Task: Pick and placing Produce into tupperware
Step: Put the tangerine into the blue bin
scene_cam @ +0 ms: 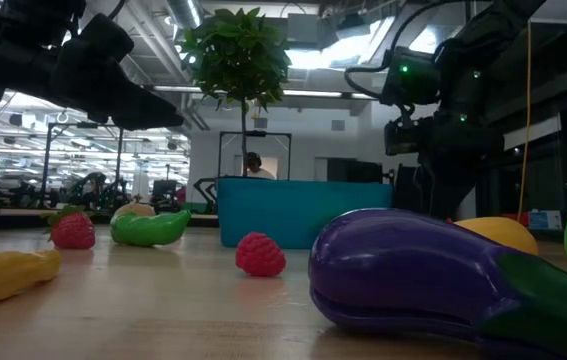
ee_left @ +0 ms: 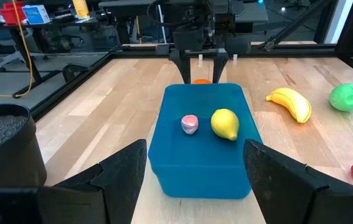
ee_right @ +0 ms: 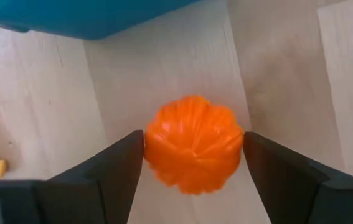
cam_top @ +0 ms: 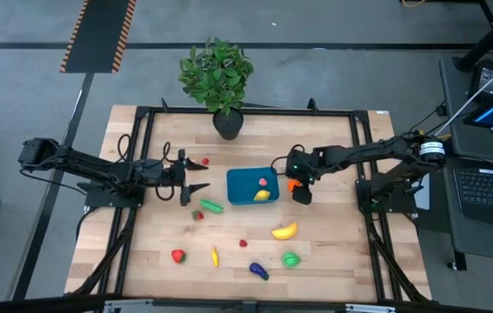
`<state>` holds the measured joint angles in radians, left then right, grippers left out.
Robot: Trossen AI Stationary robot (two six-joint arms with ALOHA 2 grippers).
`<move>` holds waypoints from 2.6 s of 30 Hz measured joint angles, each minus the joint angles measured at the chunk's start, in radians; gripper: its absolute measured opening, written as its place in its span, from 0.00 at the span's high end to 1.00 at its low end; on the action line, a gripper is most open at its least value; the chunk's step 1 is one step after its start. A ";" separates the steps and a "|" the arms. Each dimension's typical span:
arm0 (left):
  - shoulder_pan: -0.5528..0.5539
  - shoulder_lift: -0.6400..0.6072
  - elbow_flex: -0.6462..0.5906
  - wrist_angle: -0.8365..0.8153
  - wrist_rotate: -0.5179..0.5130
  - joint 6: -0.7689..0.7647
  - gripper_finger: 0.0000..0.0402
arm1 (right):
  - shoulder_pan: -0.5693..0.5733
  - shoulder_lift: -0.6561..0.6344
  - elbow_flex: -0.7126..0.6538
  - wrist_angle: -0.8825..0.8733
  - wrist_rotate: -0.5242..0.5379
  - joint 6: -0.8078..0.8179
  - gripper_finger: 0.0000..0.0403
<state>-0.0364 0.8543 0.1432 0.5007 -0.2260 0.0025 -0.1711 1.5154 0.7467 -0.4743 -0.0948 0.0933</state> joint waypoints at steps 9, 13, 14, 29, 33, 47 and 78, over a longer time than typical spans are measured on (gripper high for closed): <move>0.000 0.000 0.000 -0.001 0.000 0.000 0.35 | 0.000 0.049 0.000 0.016 0.000 0.003 0.31; 0.000 0.000 0.000 -0.005 0.000 0.000 0.35 | 0.000 0.065 0.000 0.028 0.001 0.003 0.31; 0.000 0.000 0.000 -0.007 0.000 0.000 0.35 | 0.000 0.067 0.000 0.030 0.001 0.004 0.31; 0.000 0.000 0.000 -0.014 0.000 0.000 0.35 | 0.000 0.069 0.000 0.039 0.001 0.011 0.39; 0.000 0.000 0.000 -0.015 0.000 0.000 0.35 | 0.000 0.070 0.000 0.040 0.000 0.011 0.39; 0.000 0.000 0.000 -0.015 0.000 0.000 0.35 | -0.001 -0.001 -0.002 0.049 -0.005 0.012 0.40; -0.002 0.000 0.000 -0.014 -0.001 -0.026 0.35 | -0.051 -0.852 -0.219 0.035 0.086 -0.068 0.40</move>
<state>-0.0380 0.8543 0.1432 0.4862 -0.2268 -0.0235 -0.2226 0.6632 0.5279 -0.4394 -0.0092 0.0251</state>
